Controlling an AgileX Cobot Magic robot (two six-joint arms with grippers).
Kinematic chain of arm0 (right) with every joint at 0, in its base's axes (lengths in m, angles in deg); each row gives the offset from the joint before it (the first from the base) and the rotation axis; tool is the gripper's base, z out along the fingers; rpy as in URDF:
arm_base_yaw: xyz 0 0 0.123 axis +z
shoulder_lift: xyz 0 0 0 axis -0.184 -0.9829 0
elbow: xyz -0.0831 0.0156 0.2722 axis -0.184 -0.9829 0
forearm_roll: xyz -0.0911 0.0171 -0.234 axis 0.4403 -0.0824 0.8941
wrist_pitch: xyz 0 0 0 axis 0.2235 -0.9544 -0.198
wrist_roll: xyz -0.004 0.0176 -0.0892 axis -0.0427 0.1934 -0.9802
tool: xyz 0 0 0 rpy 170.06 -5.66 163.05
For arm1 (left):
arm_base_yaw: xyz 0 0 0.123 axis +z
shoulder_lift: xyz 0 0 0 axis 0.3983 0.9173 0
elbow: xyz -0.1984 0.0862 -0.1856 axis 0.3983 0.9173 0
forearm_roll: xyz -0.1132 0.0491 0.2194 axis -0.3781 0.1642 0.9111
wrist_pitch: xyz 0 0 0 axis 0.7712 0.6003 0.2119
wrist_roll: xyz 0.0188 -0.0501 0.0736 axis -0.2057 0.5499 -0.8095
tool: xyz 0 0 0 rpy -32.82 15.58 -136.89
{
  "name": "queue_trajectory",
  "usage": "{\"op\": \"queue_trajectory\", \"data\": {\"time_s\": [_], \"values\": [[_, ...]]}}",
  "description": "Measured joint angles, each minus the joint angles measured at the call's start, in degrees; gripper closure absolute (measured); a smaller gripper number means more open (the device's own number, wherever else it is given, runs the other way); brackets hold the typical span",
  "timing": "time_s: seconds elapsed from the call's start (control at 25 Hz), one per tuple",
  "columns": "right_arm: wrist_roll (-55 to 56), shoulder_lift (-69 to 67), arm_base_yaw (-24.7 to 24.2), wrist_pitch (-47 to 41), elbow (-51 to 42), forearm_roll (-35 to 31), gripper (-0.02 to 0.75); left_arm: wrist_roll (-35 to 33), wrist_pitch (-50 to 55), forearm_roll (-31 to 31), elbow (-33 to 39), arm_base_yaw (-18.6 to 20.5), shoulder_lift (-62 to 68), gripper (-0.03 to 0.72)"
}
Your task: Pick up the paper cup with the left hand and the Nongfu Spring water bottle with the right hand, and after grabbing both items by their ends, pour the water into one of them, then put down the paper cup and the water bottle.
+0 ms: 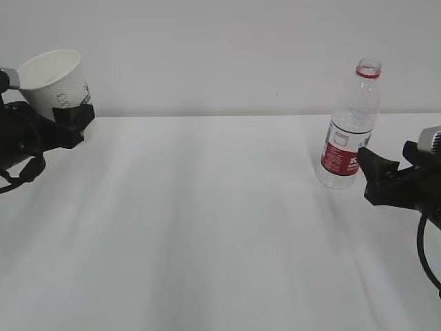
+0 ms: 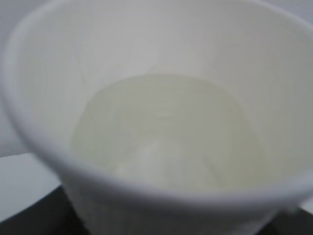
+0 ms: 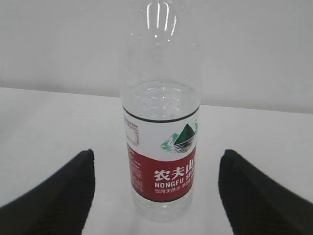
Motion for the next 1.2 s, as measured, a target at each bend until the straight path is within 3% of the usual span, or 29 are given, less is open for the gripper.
{"op": "queue_trajectory", "data": {"time_s": [1.2], "values": [[0.0,0.0,0.0,0.11,0.0,0.0,0.147,-5.7,-8.56,-9.92,0.0,0.0,9.36,0.207]]}}
